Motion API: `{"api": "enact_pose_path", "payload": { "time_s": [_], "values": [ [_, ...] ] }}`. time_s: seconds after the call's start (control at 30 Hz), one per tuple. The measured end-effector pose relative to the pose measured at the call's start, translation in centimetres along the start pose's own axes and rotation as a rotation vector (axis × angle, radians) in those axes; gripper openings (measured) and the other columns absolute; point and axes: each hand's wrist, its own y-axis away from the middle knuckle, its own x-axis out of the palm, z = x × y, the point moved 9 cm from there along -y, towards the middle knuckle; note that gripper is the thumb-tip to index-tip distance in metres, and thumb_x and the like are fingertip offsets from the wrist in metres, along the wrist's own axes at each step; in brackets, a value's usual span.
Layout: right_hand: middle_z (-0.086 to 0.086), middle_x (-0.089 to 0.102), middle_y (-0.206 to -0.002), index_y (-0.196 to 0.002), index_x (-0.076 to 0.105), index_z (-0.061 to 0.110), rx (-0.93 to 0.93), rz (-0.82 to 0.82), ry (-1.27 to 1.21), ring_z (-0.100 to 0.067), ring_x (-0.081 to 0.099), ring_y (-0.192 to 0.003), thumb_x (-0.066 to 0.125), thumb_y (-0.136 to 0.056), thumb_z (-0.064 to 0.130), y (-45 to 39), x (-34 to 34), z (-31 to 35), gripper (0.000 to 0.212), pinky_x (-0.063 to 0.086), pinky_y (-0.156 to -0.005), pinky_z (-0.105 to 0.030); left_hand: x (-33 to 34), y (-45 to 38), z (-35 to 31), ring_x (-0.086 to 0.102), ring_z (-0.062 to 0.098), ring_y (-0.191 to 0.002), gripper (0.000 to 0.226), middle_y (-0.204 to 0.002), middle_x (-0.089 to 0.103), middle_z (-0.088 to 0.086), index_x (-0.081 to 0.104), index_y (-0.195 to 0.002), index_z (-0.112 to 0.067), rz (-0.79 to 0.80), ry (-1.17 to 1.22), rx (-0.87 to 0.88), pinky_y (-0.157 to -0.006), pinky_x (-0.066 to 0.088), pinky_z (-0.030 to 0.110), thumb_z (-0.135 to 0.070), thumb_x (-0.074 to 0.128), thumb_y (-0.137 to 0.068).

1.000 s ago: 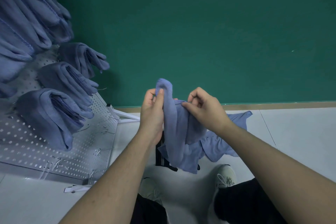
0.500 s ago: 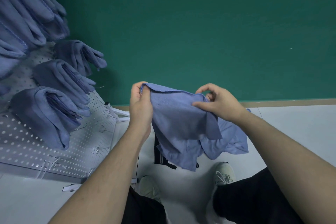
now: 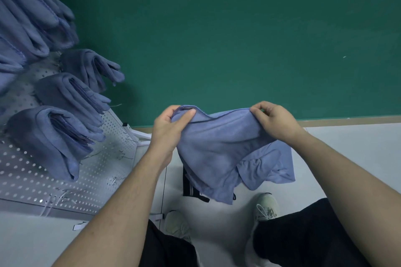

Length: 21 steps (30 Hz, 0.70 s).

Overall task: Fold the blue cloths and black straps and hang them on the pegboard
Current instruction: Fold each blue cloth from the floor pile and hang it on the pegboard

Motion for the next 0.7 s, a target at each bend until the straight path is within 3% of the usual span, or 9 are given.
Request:
{"api": "enact_pose_path", "payload": {
  "time_s": [0.1, 0.27, 0.4, 0.53, 0.6, 0.7],
  "values": [
    [0.003, 0.046, -0.056, -0.068, 0.052, 0.014, 0.04, -0.001, 0.011, -0.015, 0.039, -0.054, 0.075, -0.085, 0.045, 0.1, -0.6, -0.2, 0.042, 0.031, -0.052, -0.028, -1.7, -0.3, 1.0, 0.059, 0.009, -0.076, 0.01, -0.085, 0.067, -0.002, 0.064, -0.085, -0.02, -0.151, 0.087, -0.034, -0.068, 0.049, 0.025, -0.02, 0.069, -0.094],
    [0.004, 0.04, -0.057, -0.064, 0.041, 0.018, 0.078, 0.035, 0.063, -0.015, 0.033, -0.055, 0.075, -0.079, 0.023, 0.0, -0.5, 0.1, 0.037, 0.028, -0.051, -0.029, -3.2, -0.6, 2.4, 0.043, 0.007, -0.061, 0.027, -0.07, 0.05, -0.004, 0.055, -0.071, -0.023, -0.291, 0.112, -0.08, -0.059, 0.035, 0.028, -0.024, 0.066, -0.096],
    [0.009, 0.038, -0.051, -0.068, 0.044, 0.022, 0.211, -0.054, -0.389, -0.008, 0.03, -0.046, 0.069, -0.085, 0.011, 0.4, 1.4, -0.6, 0.032, 0.025, -0.046, -0.026, -1.6, -0.4, 2.3, 0.042, 0.011, -0.068, 0.023, -0.073, 0.049, 0.0, 0.059, -0.074, -0.022, -0.247, 0.107, -0.077, -0.066, 0.036, 0.033, -0.025, 0.065, -0.096],
    [0.0, 0.042, -0.054, -0.082, 0.055, 0.024, 0.265, -0.047, -0.777, -0.012, 0.036, -0.044, 0.068, -0.093, 0.012, 0.9, 3.0, 0.5, 0.021, 0.033, -0.043, -0.023, 0.6, -0.1, 2.7, 0.06, 0.009, -0.073, 0.011, -0.076, 0.07, -0.009, 0.07, -0.085, -0.021, -0.156, 0.052, -0.078, -0.074, 0.049, 0.034, -0.023, 0.066, -0.095],
    [0.003, 0.051, -0.059, -0.092, 0.066, 0.021, 0.235, 0.017, -0.828, -0.009, 0.047, -0.047, 0.063, -0.097, 0.011, 1.3, 3.6, 2.3, 0.012, 0.045, -0.05, -0.021, 1.6, 0.3, 2.7, 0.067, 0.008, -0.08, 0.007, -0.086, 0.076, -0.007, 0.074, -0.093, -0.023, -0.12, 0.052, -0.079, -0.082, 0.055, 0.035, -0.021, 0.067, -0.095],
    [0.006, 0.069, -0.079, -0.107, 0.072, 0.016, 0.137, 0.205, -0.766, -0.004, 0.064, -0.068, 0.053, -0.101, 0.004, 2.1, 4.7, 4.5, 0.023, 0.054, -0.067, -0.015, 2.9, 1.0, 2.0, 0.07, 0.002, -0.089, 0.015, -0.095, 0.077, -0.013, 0.075, -0.097, -0.028, -0.077, 0.047, -0.062, -0.084, 0.056, 0.023, -0.016, 0.065, -0.096]
  ]
}}
